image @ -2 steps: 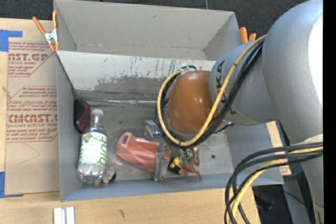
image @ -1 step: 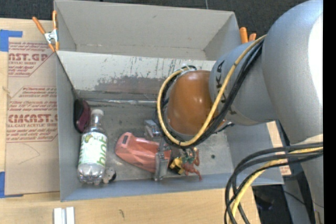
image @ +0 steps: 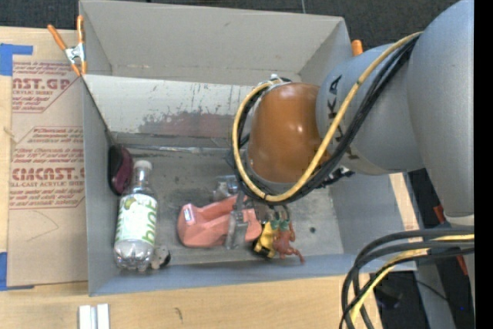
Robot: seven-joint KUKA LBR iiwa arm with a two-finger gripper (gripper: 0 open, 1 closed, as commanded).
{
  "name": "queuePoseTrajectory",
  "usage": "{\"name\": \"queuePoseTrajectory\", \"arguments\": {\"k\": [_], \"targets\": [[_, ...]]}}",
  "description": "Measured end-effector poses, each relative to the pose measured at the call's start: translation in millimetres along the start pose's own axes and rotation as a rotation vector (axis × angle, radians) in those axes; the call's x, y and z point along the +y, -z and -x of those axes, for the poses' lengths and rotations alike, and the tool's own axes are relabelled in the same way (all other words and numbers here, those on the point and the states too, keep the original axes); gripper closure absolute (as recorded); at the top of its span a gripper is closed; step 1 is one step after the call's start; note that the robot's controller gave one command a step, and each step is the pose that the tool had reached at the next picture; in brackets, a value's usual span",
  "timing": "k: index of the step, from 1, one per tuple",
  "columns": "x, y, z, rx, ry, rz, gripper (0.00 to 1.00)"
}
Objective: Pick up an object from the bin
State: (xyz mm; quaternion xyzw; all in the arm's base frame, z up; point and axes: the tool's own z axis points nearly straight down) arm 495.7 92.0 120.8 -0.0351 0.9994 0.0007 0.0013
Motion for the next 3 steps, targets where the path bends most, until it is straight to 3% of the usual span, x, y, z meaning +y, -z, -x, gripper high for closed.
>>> {"name": "queuePoseTrajectory", "arguments": {"k": [2, 3], "targets": [[4, 65, -4.5, 0.013, 0.033, -0.003, 1.00], [-6, 117, 26.9, 0.008, 0.056, -0.002, 1.00]]}}
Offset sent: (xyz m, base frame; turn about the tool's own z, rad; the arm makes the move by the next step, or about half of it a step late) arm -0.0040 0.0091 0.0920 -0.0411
